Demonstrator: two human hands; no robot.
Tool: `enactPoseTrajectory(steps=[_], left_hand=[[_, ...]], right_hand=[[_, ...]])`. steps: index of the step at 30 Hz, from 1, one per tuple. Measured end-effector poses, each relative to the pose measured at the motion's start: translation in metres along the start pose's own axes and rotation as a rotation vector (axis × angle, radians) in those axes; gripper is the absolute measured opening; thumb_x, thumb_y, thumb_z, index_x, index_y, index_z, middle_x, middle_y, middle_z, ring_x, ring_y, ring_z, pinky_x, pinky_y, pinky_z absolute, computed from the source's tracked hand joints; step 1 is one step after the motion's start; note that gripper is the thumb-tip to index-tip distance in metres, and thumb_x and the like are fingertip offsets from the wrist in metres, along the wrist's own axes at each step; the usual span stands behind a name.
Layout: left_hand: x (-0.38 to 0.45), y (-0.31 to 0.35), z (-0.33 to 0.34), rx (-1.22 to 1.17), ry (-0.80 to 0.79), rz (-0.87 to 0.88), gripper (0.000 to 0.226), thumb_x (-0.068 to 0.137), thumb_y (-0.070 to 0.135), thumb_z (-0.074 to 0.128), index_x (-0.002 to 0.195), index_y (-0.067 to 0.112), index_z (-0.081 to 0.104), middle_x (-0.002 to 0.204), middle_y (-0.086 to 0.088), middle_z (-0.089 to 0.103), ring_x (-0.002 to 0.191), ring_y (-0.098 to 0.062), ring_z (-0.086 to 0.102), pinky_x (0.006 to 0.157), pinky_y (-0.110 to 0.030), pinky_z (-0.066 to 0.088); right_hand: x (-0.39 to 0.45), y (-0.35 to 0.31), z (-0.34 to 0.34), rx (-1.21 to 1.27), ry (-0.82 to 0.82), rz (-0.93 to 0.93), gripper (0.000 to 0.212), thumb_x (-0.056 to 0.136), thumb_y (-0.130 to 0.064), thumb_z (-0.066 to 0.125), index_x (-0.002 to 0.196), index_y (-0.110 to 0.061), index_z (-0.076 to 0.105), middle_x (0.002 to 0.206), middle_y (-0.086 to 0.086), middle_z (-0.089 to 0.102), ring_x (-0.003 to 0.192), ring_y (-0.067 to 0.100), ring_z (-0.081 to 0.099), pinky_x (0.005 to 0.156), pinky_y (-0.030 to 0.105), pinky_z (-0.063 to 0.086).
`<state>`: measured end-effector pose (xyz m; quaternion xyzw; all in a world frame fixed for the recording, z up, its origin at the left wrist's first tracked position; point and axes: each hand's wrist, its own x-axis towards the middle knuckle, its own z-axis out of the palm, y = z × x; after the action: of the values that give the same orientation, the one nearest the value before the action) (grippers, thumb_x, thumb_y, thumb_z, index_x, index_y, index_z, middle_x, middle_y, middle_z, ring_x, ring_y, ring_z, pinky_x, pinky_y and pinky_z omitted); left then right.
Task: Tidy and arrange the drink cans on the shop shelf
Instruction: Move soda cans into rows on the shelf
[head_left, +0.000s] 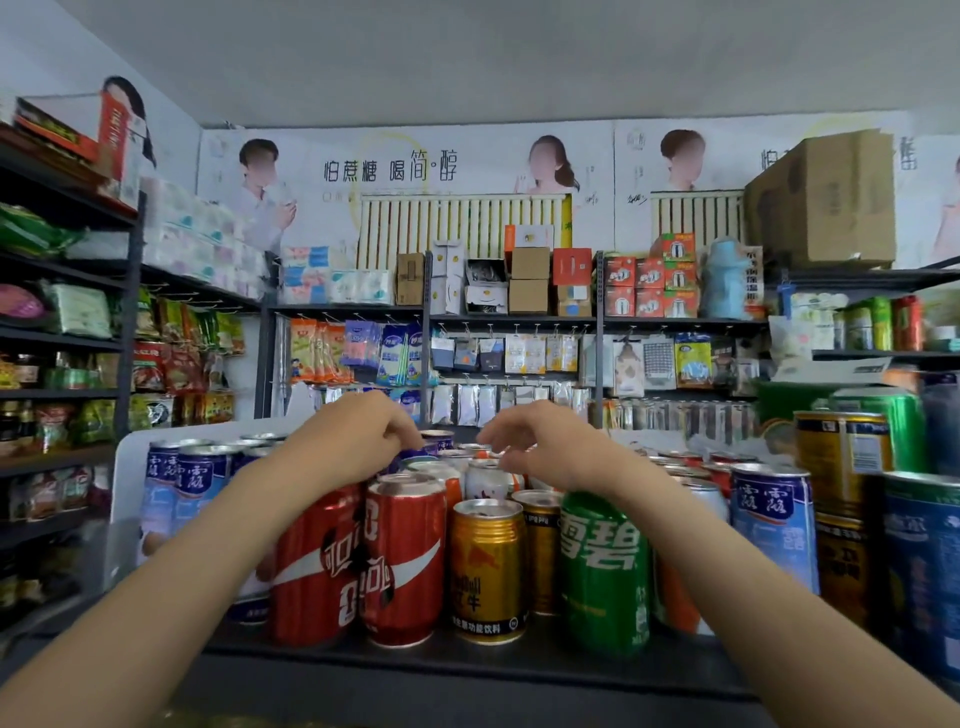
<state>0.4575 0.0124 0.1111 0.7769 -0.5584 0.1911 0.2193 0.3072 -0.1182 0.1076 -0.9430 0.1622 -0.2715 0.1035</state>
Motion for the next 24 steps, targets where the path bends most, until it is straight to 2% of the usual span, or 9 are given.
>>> enactPoseTrajectory(steps=[4, 6, 9, 11, 13, 16, 20, 22, 24], left_hand=[[0.001, -0.009, -0.001, -0.031, -0.014, -0.017, 0.027, 0.093, 0.012, 0.049, 0.106, 0.023, 0.070, 0.113, 0.008, 0.066, 0.103, -0.008, 0.059, 0.091, -0.024, 0.046], [0.000, -0.014, -0.003, -0.043, -0.002, -0.010, 0.025, 0.093, 0.014, 0.049, 0.104, 0.023, 0.070, 0.112, 0.010, 0.065, 0.101, -0.007, 0.059, 0.089, -0.023, 0.046], [-0.008, -0.019, -0.006, -0.109, -0.083, 0.056, 0.017, 0.090, 0.031, 0.055, 0.098, 0.028, 0.070, 0.104, 0.012, 0.067, 0.094, -0.006, 0.061, 0.084, -0.024, 0.048], [-0.014, -0.020, -0.004, -0.159, -0.170, 0.109, 0.025, 0.083, 0.047, 0.057, 0.093, 0.029, 0.071, 0.097, 0.010, 0.069, 0.089, -0.008, 0.063, 0.085, -0.030, 0.050], [-0.018, -0.021, -0.001, -0.166, -0.186, 0.125, 0.033, 0.078, 0.055, 0.057, 0.090, 0.028, 0.072, 0.094, 0.013, 0.069, 0.086, -0.003, 0.062, 0.085, -0.030, 0.050], [-0.019, -0.024, 0.003, -0.213, -0.157, 0.134, 0.039, 0.072, 0.060, 0.056, 0.084, 0.027, 0.074, 0.089, 0.011, 0.071, 0.083, -0.005, 0.064, 0.084, -0.034, 0.051], [-0.020, -0.022, 0.000, -0.219, -0.171, 0.145, 0.059, 0.061, 0.069, 0.049, 0.087, 0.023, 0.075, 0.089, 0.003, 0.072, 0.085, -0.019, 0.065, 0.082, -0.042, 0.050], [-0.021, -0.021, -0.001, -0.193, -0.195, 0.139, 0.057, 0.063, 0.067, 0.050, 0.089, 0.023, 0.074, 0.093, 0.004, 0.072, 0.088, -0.016, 0.065, 0.085, -0.040, 0.050], [-0.021, -0.018, -0.003, -0.162, -0.154, 0.130, 0.046, 0.069, 0.061, 0.055, 0.091, 0.025, 0.073, 0.102, 0.008, 0.069, 0.095, -0.010, 0.062, 0.086, -0.033, 0.049]], right_hand=[[0.027, -0.005, 0.011, 0.029, -0.138, 0.026, 0.037, 0.085, -0.014, 0.064, 0.122, -0.016, 0.056, 0.123, 0.003, 0.058, 0.111, 0.017, 0.054, 0.099, 0.033, 0.044], [0.042, -0.010, 0.018, -0.015, -0.213, 0.036, 0.042, 0.084, -0.020, 0.066, 0.124, -0.014, 0.054, 0.130, 0.005, 0.053, 0.118, 0.021, 0.051, 0.103, 0.035, 0.041], [0.061, -0.016, 0.028, -0.098, -0.328, 0.033, 0.045, 0.084, -0.025, 0.066, 0.125, -0.014, 0.054, 0.136, 0.005, 0.047, 0.125, 0.022, 0.043, 0.105, 0.037, 0.036], [0.069, -0.018, 0.032, -0.101, -0.368, 0.040, 0.043, 0.084, -0.025, 0.066, 0.124, -0.014, 0.055, 0.136, 0.005, 0.045, 0.126, 0.023, 0.041, 0.104, 0.037, 0.035], [0.071, -0.015, 0.034, -0.036, -0.360, 0.078, 0.043, 0.083, -0.023, 0.068, 0.122, -0.013, 0.053, 0.132, 0.005, 0.045, 0.124, 0.022, 0.041, 0.101, 0.035, 0.036], [0.067, -0.012, 0.037, 0.176, -0.286, 0.144, 0.044, 0.078, -0.013, 0.071, 0.114, -0.014, 0.046, 0.116, 0.004, 0.042, 0.110, 0.022, 0.043, 0.084, 0.031, 0.041], [0.063, -0.019, 0.026, 0.475, -0.074, 0.205, 0.057, 0.070, -0.013, 0.078, 0.114, -0.015, 0.041, 0.116, 0.007, 0.047, 0.101, 0.022, 0.049, 0.074, 0.030, 0.044], [0.061, -0.028, 0.013, 0.551, 0.057, 0.183, 0.059, 0.069, -0.012, 0.078, 0.113, -0.015, 0.040, 0.116, 0.007, 0.047, 0.101, 0.023, 0.050, 0.069, 0.028, 0.045], [0.057, -0.034, 0.003, 0.584, 0.207, 0.155, 0.061, 0.069, -0.012, 0.078, 0.115, -0.015, 0.037, 0.118, 0.010, 0.048, 0.101, 0.025, 0.052, 0.072, 0.028, 0.047]])
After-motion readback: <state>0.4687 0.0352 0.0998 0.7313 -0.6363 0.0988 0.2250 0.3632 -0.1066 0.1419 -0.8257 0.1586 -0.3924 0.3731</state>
